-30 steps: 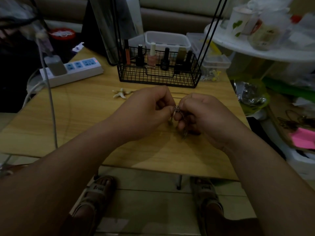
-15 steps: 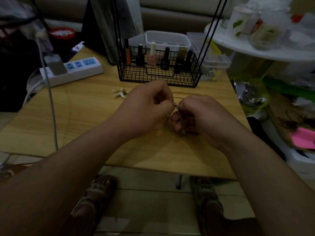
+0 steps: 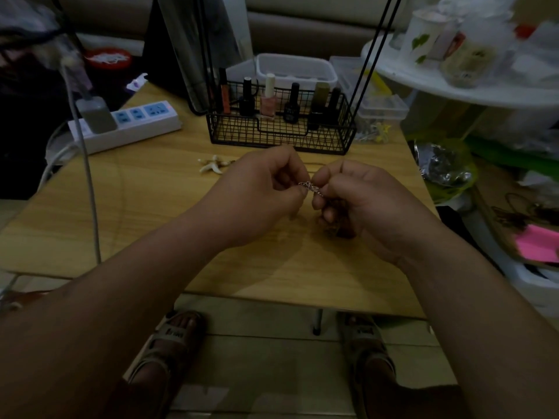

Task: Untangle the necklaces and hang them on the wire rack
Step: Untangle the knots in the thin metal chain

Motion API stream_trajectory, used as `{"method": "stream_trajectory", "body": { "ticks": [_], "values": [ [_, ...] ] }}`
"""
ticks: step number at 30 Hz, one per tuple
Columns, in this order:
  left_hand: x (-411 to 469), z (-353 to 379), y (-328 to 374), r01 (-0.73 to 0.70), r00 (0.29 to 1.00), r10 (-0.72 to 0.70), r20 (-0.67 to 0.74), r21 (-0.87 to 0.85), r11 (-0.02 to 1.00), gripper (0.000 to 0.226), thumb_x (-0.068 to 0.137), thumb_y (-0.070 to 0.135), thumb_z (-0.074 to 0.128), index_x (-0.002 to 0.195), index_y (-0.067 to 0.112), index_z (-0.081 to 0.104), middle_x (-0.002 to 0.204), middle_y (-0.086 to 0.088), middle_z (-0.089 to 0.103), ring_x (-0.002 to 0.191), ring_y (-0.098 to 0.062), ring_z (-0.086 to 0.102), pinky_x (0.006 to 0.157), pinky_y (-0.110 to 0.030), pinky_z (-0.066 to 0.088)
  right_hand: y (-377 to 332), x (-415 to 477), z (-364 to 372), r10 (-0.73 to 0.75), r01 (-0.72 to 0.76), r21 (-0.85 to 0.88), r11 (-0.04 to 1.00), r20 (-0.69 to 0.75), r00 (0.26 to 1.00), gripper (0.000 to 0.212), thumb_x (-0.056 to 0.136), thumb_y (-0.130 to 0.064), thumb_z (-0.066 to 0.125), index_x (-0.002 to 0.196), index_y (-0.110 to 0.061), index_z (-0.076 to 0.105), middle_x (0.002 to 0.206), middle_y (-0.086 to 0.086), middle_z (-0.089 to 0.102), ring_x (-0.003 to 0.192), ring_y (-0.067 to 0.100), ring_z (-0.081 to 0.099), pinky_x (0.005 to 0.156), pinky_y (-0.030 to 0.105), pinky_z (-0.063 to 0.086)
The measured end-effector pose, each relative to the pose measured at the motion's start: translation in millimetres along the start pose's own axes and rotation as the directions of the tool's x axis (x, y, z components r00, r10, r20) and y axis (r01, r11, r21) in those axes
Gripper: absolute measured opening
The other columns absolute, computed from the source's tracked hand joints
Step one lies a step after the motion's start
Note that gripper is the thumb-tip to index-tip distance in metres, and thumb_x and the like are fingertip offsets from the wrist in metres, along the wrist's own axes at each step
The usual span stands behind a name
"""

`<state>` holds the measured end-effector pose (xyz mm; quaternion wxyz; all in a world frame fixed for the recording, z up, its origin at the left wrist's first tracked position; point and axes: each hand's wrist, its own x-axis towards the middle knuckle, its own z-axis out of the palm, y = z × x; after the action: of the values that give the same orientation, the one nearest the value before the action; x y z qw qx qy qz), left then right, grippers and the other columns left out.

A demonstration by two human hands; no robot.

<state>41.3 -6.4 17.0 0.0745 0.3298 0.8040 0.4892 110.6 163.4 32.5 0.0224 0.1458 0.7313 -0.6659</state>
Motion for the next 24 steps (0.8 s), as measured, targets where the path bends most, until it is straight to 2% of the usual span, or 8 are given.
{"method": "stream_trajectory", "body": {
  "ticks": [4, 10, 16, 21, 24],
  "values": [
    [0.2, 0.7, -0.1, -0.026, 1.0, 0.026, -0.006, 0.0, 1.0, 0.008, 0.095, 0.013, 0.074, 0.095, 0.017, 0.068, 0.088, 0.004, 0.072, 0.079, -0.006, 0.069, 0.066, -0.018, 0.055, 0.1, -1.4, -2.3, 0.018, -0.019, -0.071, 0.997, -0.009, 1.0, 0.017, 0.097, -0.005, 0.056, 0.103, -0.008, 0.072, 0.079, 0.007, 0.072, 0.061, 0.013, 0.061, 0.048, 0.02, 0.046],
    [0.6, -0.6, -3.9, -0.081, 0.997, 0.082, -0.012, 0.075, 0.994, 0.005, 0.096, 0.021, 0.072, 0.094, 0.024, 0.069, 0.088, 0.011, 0.068, 0.085, -0.006, 0.063, 0.069, -0.015, 0.049, 2.3, 0.7, -10.2, 0.03, -0.029, -0.084, 0.996, 0.012, 0.999, 0.019, 0.1, -0.012, 0.057, 0.105, -0.009, 0.075, 0.086, 0.008, 0.076, 0.075, 0.018, 0.067, 0.07, 0.032, 0.052],
    [0.9, 0.1, -1.0, -0.054, 0.998, 0.054, -0.035, 0.007, 0.999, 0.006, 0.097, 0.017, 0.072, 0.096, 0.02, 0.067, 0.087, 0.002, 0.068, 0.08, -0.016, 0.064, 0.066, -0.029, 0.054, 3.0, -1.5, -12.0, -0.01, 0.012, -0.075, 0.997, 0.031, 0.999, 0.015, 0.1, -0.015, 0.063, 0.103, -0.006, 0.074, 0.087, 0.007, 0.077, 0.076, 0.015, 0.071, 0.067, 0.026, 0.057],
    [0.9, -1.3, -0.2, -0.016, 0.999, 0.015, -0.029, -0.067, 0.998, 0.005, 0.098, 0.017, 0.07, 0.097, 0.019, 0.066, 0.088, 0.004, 0.071, 0.083, -0.016, 0.069, 0.076, -0.044, 0.058, 1.0, -1.6, -6.9, -0.008, 0.008, -0.041, 0.999, 0.022, 1.0, 0.016, 0.102, -0.013, 0.058, 0.096, -0.009, 0.072, 0.09, 0.01, 0.078, 0.084, 0.022, 0.074, 0.082, 0.04, 0.06],
    [1.0, -0.4, 1.0, -0.005, 1.0, 0.003, -0.029, -0.085, 0.996, 0.006, 0.098, 0.016, 0.07, 0.096, 0.019, 0.066, 0.087, 0.003, 0.07, 0.082, -0.02, 0.069, 0.076, -0.046, 0.057, 1.3, -1.9, -4.5, -0.038, 0.029, -0.158, 0.987, -0.056, 0.998, 0.018, 0.1, -0.017, 0.059, 0.092, -0.011, 0.074, 0.089, 0.009, 0.079, 0.088, 0.027, 0.077, 0.088, 0.051, 0.06]
  ]
}}
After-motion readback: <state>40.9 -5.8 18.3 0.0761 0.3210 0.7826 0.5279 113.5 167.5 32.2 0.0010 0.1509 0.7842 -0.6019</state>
